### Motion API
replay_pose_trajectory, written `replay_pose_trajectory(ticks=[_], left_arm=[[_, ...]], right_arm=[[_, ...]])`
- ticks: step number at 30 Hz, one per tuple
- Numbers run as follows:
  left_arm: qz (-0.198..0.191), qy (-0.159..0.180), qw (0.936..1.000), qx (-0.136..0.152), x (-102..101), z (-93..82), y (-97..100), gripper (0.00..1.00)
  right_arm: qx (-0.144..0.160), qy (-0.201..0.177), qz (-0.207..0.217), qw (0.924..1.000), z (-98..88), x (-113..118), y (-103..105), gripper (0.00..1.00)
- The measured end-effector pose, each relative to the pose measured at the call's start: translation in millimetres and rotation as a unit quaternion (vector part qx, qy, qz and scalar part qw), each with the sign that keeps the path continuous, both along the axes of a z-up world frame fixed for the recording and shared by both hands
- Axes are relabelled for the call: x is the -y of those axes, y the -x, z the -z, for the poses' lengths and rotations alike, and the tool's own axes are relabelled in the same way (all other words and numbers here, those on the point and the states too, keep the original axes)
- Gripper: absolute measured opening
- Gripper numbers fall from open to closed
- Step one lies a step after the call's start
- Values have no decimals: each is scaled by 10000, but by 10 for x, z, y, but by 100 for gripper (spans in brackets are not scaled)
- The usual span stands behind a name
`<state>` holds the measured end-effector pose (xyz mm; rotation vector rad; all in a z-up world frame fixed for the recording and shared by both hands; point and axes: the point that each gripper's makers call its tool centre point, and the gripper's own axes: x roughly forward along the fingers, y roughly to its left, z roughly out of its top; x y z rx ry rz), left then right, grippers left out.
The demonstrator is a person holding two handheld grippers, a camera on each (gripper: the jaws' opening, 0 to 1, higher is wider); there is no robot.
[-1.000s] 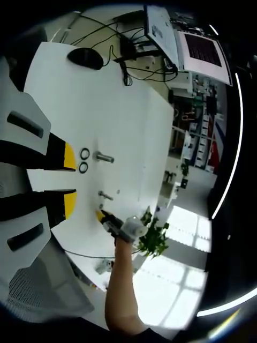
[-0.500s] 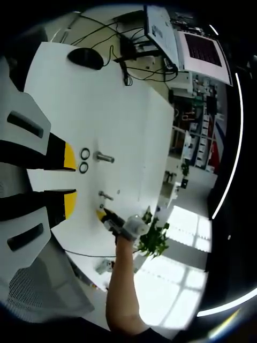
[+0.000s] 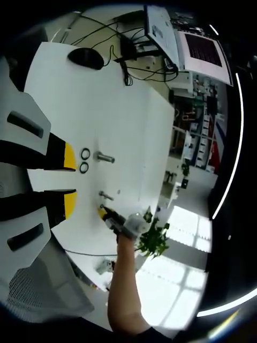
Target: Place the washer onto the threaded stud by aligning its center hole with the stud, sliding it down to the base, and recovering from edge contact or off-axis alignment until the washer reaches the visible bottom stop.
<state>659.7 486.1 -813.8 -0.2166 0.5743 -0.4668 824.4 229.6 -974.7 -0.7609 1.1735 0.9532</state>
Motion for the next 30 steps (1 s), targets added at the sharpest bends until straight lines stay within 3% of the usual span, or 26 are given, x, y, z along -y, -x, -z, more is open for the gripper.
replay_pose_trajectory(ticks=[13, 22, 26, 30], left_arm=[[15, -14, 10000, -27, 0, 10, 3, 11], [15, -16, 10000, -30, 3, 12, 5, 11], [19, -17, 10000, -31, 5, 12, 5, 11], [9, -13, 10000, -28, 4, 10, 2, 11]], right_arm=[[24, 30, -141, 9999, 7, -16, -7, 12], [73, 18, 176, 9998, -1, 7, -81, 26], [-24, -150, 278, 9995, -1, -28, -82, 27], [18, -91, 54, 9999, 5, -50, -69, 26]])
